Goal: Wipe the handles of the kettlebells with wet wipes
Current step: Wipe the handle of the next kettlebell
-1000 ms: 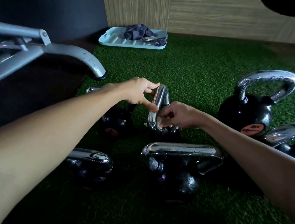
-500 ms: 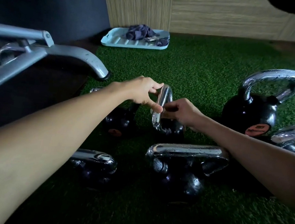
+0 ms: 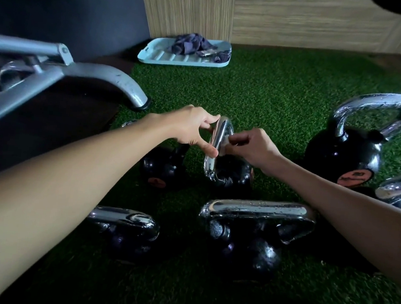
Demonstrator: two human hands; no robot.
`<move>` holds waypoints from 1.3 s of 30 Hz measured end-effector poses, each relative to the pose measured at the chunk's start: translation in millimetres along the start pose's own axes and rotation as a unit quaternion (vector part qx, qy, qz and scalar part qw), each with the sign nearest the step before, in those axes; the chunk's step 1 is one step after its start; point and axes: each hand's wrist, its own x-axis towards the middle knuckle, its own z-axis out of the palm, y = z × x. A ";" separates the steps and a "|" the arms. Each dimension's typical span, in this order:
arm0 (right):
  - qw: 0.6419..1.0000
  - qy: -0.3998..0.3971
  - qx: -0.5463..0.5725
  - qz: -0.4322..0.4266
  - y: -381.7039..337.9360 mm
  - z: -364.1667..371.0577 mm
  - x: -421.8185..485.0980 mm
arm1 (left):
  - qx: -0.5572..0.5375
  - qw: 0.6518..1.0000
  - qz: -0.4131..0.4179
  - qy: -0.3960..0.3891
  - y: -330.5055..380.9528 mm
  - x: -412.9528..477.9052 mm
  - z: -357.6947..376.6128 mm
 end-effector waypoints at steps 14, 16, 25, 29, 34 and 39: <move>0.984 0.154 -0.094 -0.002 10.9 3.9 24.2 | 0.012 1.000 -0.008 -0.020 9.0 4.8 -4.1; 0.983 0.149 -0.108 0.002 9.5 3.6 27.1 | 0.018 1.000 -0.013 -0.023 9.2 4.9 -4.5; 0.983 0.130 -0.117 0.048 24.5 -13.0 20.3 | 0.043 0.998 -0.015 -0.048 25.1 24.8 -10.7; 0.977 0.184 -0.059 0.084 26.6 -40.8 5.6 | 0.058 0.995 -0.026 -0.079 43.5 39.2 -18.0; 0.969 0.222 -0.026 0.107 23.8 -64.6 -18.7 | 0.094 0.991 -0.025 -0.093 69.0 44.1 -19.2; 0.950 0.298 0.014 0.089 7.2 -73.9 -45.8 | 0.168 0.985 -0.037 -0.022 88.1 29.6 -11.6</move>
